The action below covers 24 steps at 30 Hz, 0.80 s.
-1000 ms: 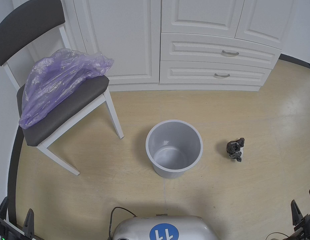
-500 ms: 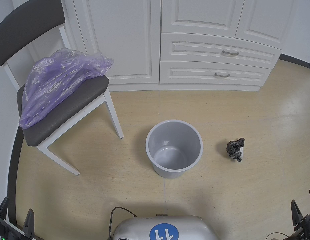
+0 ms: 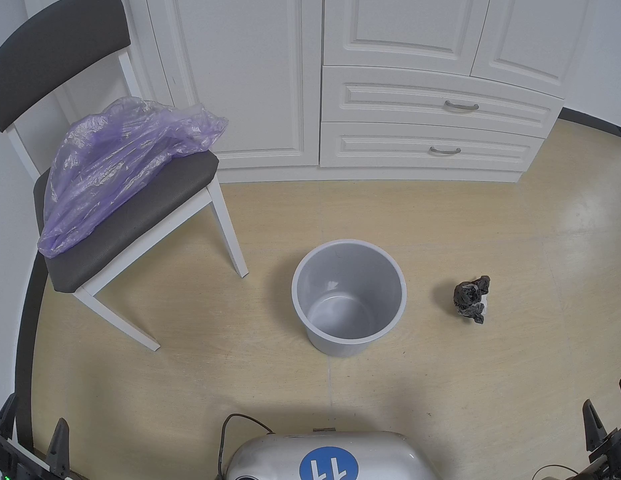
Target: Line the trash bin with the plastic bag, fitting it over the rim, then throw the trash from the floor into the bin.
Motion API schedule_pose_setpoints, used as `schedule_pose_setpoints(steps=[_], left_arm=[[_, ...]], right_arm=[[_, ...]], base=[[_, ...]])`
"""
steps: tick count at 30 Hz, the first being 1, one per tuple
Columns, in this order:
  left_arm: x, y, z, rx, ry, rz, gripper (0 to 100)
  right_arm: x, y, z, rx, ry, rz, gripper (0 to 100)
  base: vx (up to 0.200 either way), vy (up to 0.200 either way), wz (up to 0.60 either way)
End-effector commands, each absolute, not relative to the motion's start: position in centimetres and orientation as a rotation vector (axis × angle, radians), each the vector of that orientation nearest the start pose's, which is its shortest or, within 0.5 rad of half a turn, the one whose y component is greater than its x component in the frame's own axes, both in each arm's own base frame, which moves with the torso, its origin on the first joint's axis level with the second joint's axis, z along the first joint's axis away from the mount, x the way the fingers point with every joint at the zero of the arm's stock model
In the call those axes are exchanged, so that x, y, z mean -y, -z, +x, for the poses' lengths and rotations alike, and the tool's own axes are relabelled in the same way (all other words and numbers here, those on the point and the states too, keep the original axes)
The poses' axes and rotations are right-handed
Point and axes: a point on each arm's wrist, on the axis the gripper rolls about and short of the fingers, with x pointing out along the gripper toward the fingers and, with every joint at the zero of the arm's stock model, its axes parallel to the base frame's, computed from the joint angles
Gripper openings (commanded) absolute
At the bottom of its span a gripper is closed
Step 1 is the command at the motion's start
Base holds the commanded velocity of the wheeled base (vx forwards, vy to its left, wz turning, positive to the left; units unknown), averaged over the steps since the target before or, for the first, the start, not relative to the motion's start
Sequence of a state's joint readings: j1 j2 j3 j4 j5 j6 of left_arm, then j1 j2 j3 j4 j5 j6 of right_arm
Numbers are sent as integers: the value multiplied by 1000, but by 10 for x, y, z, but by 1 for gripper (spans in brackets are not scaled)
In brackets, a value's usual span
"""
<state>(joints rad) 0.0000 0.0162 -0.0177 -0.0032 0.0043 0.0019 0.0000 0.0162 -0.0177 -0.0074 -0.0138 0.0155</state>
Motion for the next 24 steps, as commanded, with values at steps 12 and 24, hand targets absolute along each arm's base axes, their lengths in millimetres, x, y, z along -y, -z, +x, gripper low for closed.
schedule_pose_setpoints(steps=[12, 24], left_arm=[[0, -76, -23, 3, -6, 8, 100], [0, -76, -23, 6, -5, 17, 100]], right_arm=[[0, -76, -23, 8, 15, 15, 100], [0, -76, -23, 9, 14, 15, 100]], base=[[0, 0, 0], [0, 0, 0]])
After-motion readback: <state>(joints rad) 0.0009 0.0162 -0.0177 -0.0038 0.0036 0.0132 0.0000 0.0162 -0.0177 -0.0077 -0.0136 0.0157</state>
